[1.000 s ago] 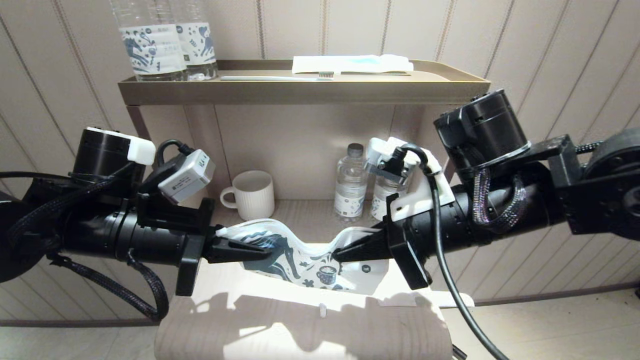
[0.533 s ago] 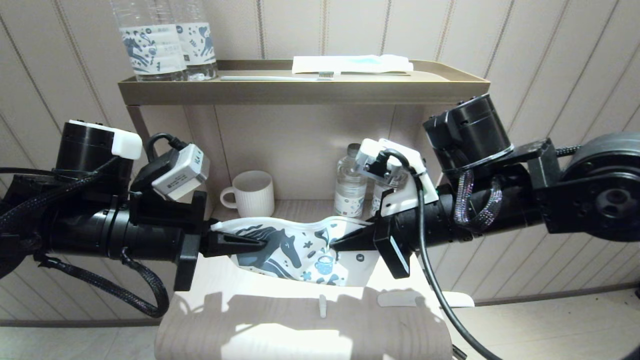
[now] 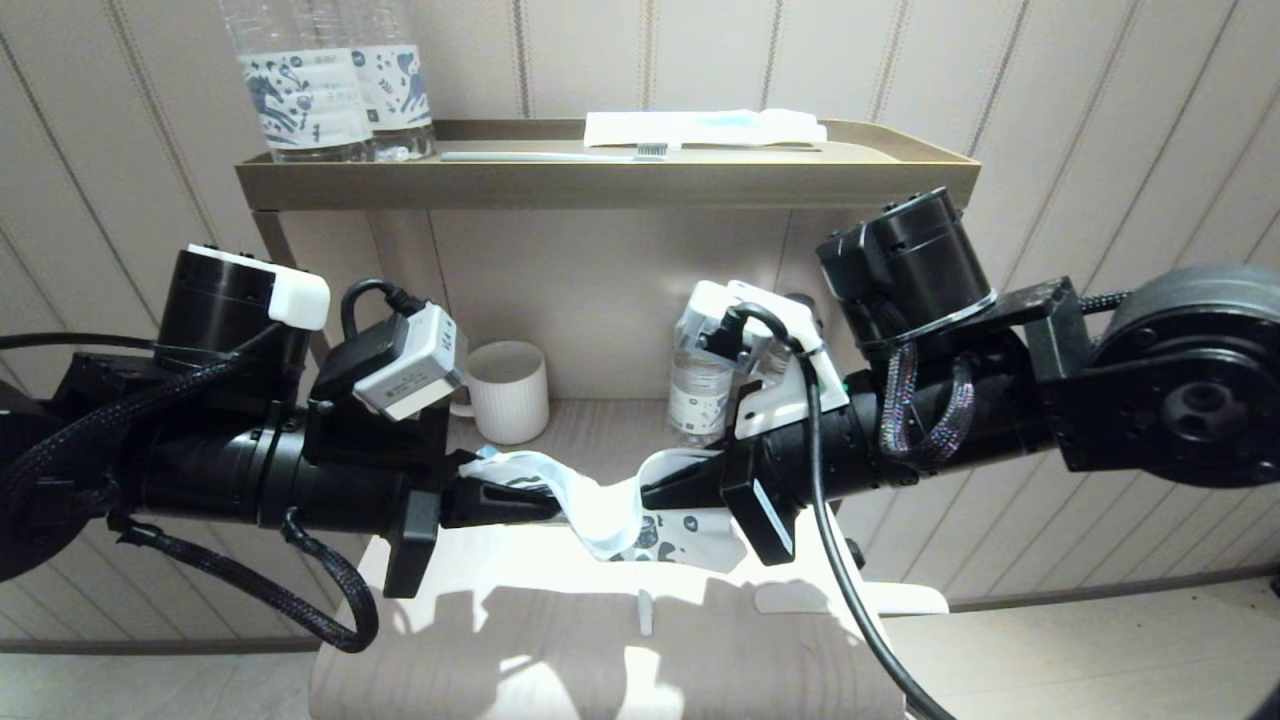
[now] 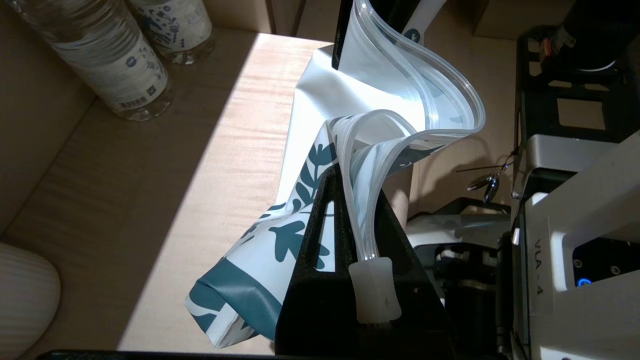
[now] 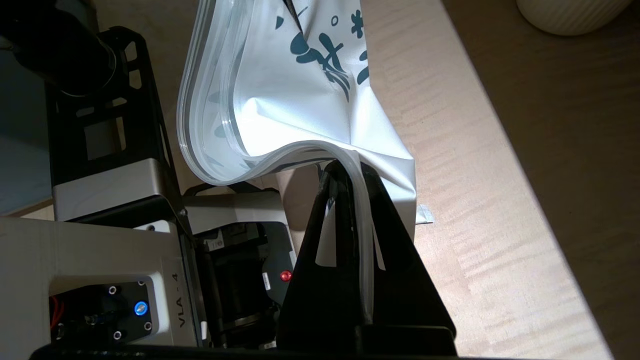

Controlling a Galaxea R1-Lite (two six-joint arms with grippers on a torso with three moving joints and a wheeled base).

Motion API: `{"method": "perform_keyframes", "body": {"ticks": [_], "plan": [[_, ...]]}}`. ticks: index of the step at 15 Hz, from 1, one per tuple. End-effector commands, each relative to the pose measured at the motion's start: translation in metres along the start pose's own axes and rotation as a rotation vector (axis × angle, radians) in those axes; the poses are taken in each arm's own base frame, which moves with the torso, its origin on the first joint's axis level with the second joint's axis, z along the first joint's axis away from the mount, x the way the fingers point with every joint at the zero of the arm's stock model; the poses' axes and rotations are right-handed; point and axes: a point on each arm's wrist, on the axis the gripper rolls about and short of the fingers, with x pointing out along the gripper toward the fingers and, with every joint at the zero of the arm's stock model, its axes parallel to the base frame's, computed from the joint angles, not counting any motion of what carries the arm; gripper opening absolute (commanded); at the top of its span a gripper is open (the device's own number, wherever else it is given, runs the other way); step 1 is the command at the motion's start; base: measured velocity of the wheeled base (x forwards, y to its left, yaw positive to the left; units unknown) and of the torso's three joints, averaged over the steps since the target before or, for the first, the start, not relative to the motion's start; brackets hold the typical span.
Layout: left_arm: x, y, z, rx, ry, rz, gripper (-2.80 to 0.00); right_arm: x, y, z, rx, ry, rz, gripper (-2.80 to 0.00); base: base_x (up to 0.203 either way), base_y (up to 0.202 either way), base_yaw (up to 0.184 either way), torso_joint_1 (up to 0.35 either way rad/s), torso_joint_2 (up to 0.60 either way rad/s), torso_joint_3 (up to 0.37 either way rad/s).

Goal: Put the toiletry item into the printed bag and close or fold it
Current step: Hand it to the other hand

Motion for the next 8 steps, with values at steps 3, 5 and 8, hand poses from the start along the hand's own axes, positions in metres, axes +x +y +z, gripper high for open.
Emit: {"method": "perform_keyframes", "body": {"ticks": [3, 5, 8], "plan": [[0.001, -0.001, -0.001, 0.001, 0.001, -0.008, -2.80, -0.001, -0.003, -0.008, 0.018, 0.019, -0.004, -2.80, 0.000, 0.000, 0.000, 0.000, 0.00, 0.000], [0.001, -0.001, 0.001, 0.001, -0.002, -0.005, -2.80, -0.006, -0.006, -0.012, 0.030, 0.024, -0.019, -2.80, 0.000, 0.000, 0.000, 0.000, 0.00, 0.000], [0.001, 0.001, 0.002, 0.002, -0.005, -0.003, -2.80, -0.006, -0.006, -0.015, 0.025, 0.025, -0.038, 0.00, 0.000, 0.000, 0.000, 0.000, 0.00, 0.000]]}}
